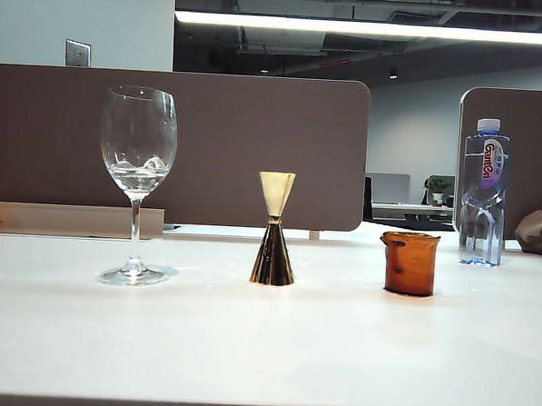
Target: Pick up the small amber measuring cup and pour the water in it into the jigger, then pick up the jigger and pour the water in it into the wine glass.
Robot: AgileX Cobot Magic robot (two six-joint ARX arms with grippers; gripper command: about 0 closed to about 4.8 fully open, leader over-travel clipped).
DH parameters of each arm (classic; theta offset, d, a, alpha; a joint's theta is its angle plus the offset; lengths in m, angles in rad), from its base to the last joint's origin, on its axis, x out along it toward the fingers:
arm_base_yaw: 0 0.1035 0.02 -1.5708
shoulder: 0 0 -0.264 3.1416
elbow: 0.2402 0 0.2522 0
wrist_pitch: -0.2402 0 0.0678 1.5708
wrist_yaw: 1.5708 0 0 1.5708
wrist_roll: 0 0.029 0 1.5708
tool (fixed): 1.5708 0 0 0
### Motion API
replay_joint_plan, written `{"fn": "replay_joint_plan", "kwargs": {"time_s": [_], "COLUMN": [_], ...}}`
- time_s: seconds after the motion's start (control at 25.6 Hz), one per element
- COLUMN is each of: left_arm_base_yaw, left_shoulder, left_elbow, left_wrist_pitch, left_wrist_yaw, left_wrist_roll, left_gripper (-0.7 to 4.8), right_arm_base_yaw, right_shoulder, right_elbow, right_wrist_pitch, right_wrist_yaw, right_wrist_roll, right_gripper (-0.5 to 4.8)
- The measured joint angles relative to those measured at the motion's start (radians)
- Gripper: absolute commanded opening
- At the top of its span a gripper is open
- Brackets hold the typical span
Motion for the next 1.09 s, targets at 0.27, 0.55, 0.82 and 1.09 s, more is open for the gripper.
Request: {"fn": "replay_joint_plan", "kwargs": {"time_s": [0.27,0.55,0.82,1.09], "left_arm_base_yaw": [0.0,0.0,0.0,0.0], "left_shoulder": [0.0,0.0,0.0,0.0], "left_elbow": [0.0,0.0,0.0,0.0], "left_wrist_pitch": [0.0,0.0,0.0,0.0], "left_wrist_yaw": [0.0,0.0,0.0,0.0], "left_wrist_roll": [0.0,0.0,0.0,0.0], "left_gripper": [-0.02,-0.02,-0.02,-0.02], "right_arm_base_yaw": [-0.029,-0.036,-0.036,-0.036], "right_shoulder": [0.0,0.0,0.0,0.0], "right_elbow": [0.0,0.0,0.0,0.0], "right_wrist_pitch": [0.0,0.0,-0.158,-0.132], "right_wrist_yaw": [0.0,0.002,0.002,-0.056], "right_wrist_roll": [-0.001,-0.02,-0.02,0.02], "right_gripper": [-0.01,-0.01,-0.01,-0.01]}}
